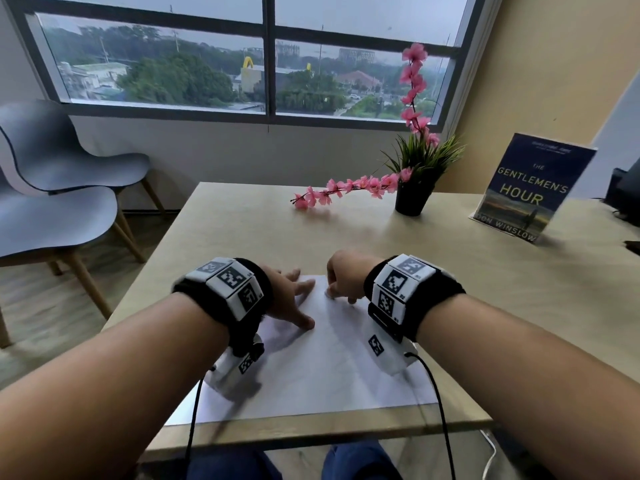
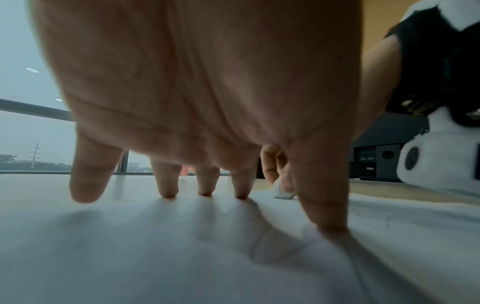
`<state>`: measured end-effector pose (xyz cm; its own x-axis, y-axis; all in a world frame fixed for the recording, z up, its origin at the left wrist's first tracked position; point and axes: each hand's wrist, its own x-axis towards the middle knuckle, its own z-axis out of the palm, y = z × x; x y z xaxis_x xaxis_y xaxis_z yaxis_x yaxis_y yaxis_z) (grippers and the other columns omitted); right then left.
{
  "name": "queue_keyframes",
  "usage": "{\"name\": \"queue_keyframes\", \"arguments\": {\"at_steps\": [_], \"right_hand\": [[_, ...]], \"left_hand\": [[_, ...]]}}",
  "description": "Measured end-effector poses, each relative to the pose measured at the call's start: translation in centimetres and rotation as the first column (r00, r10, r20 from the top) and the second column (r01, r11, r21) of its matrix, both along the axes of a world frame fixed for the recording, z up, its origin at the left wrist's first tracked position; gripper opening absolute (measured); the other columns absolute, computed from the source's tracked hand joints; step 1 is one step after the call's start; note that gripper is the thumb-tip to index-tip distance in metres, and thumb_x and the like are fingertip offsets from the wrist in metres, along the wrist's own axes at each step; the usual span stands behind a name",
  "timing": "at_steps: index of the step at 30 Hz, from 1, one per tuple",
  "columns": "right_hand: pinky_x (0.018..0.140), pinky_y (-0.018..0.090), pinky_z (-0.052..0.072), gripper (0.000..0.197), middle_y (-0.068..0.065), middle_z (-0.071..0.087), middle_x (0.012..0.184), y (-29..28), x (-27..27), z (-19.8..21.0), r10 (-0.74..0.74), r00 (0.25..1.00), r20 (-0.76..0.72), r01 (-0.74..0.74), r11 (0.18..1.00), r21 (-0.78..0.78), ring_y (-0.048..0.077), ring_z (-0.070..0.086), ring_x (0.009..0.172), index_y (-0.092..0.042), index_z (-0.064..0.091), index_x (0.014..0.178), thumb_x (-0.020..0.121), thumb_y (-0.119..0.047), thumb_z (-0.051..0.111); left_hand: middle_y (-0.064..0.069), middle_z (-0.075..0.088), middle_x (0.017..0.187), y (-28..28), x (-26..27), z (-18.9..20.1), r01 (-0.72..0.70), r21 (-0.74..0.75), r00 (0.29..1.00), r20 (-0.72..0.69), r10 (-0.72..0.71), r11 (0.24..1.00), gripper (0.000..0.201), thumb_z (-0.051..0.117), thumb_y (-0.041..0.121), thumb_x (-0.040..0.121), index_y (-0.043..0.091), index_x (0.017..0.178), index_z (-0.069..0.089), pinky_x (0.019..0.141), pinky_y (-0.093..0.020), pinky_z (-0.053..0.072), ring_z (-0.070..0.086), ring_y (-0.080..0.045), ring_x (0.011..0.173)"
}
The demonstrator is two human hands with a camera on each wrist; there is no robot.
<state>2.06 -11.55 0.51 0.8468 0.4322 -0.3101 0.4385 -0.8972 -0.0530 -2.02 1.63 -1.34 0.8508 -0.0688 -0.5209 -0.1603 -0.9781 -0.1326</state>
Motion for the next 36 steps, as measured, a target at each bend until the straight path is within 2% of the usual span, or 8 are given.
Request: {"name": "queue_keyframes", "arguments": {"at_steps": [3,7,13,19,24,28,33,36], "right_hand": [[0.067,0.028,0.053,0.03,0.014,0.074,0.1,0.5,-0.9,-0.3,0.066,0.997,-0.026,-0.066,0.998,-0.001,0.025,0.071,0.09,-0.001,0.067,0.111,0.092,-0.024,0.064],[0.086,0.034,0.053,0.033,0.015,0.072,0.106,-0.1,0.3,0.3,-0.019,1.0,0.014,0.019,1.0,0.008,0.026,0.066,0.09,0.001,0.066,0.112,0.092,-0.026,0.064],[0.067,0.023,0.052,0.027,0.009,0.075,0.084,0.3,-1.0,-0.6,0.054,0.993,-0.108,-0.046,0.996,0.075,0.018,0.069,0.072,-0.003,0.071,0.101,0.09,-0.026,0.066],[0.084,0.033,0.057,0.032,0.012,0.076,0.095,-0.1,0.2,0.1,-0.022,1.0,-0.003,0.023,0.999,0.043,0.024,0.072,0.089,0.001,0.07,0.103,0.09,-0.029,0.066],[0.077,0.028,0.055,0.028,0.011,0.076,0.085,0.5,-1.4,-0.3,0.097,0.989,-0.112,-0.088,0.993,0.079,0.016,0.067,0.069,-0.002,0.072,0.098,0.088,-0.027,0.068],[0.085,0.032,0.055,0.033,0.011,0.075,0.098,-0.3,0.0,0.6,0.025,1.0,-0.001,-0.025,1.0,-0.013,0.025,0.071,0.091,-0.001,0.071,0.106,0.091,-0.03,0.064],[0.062,0.02,0.048,0.027,0.005,0.074,0.077,-0.3,-0.8,-0.1,0.081,0.994,-0.075,-0.079,0.996,0.032,0.016,0.066,0.068,-0.007,0.072,0.1,0.088,-0.03,0.068],[0.06,0.019,0.046,0.03,0.005,0.072,0.078,-0.7,-0.5,0.1,0.059,0.993,-0.103,-0.055,0.998,0.041,0.015,0.062,0.067,-0.005,0.072,0.101,0.088,-0.031,0.068]], "left_hand": [[0.004,-0.019,0.159,0.0,-0.1,0.1,-0.007,0.021,0.999,-0.032,0.007,1.0,0.107,0.045,0.082,0.072,0.038,0.148,-0.016,0.12,-0.048,0.008,-0.006,-0.025,0.149],[0.005,-0.02,0.159,-0.2,-0.3,0.4,-0.007,0.036,0.999,-0.053,0.009,0.999,0.11,0.046,0.083,0.07,0.038,0.148,-0.017,0.119,-0.051,0.006,-0.007,-0.024,0.149],[0.004,-0.021,0.159,-0.1,-0.2,0.2,-0.005,0.03,0.999,-0.037,0.006,1.0,0.109,0.045,0.084,0.07,0.038,0.147,-0.018,0.118,-0.05,0.005,-0.007,-0.025,0.149],[0.007,-0.021,0.159,0.0,0.0,0.0,-0.017,0.033,0.999,-0.051,0.019,0.999,0.111,0.045,0.086,0.067,0.04,0.147,-0.017,0.119,-0.052,0.005,-0.008,-0.024,0.149],[0.004,-0.021,0.159,0.1,0.1,-0.1,-0.016,0.014,0.999,-0.049,0.017,1.0,0.11,0.046,0.085,0.067,0.041,0.147,-0.016,0.118,-0.054,0.004,-0.01,-0.026,0.149],[0.007,-0.021,0.158,0.0,0.1,0.0,-0.025,0.03,0.998,-0.055,0.026,0.999,0.112,0.045,0.086,0.066,0.041,0.147,-0.018,0.119,-0.053,0.004,-0.008,-0.024,0.149],[0.007,-0.021,0.158,0.1,0.1,-0.1,-0.026,0.022,0.998,-0.05,0.027,0.999,0.113,0.046,0.086,0.065,0.041,0.146,-0.018,0.119,-0.053,0.005,-0.008,-0.024,0.149],[0.007,-0.02,0.159,0.1,0.1,-0.1,-0.026,0.02,0.998,-0.048,0.027,0.999,0.113,0.047,0.086,0.065,0.042,0.147,-0.017,0.119,-0.053,0.005,-0.008,-0.024,0.149]]}}
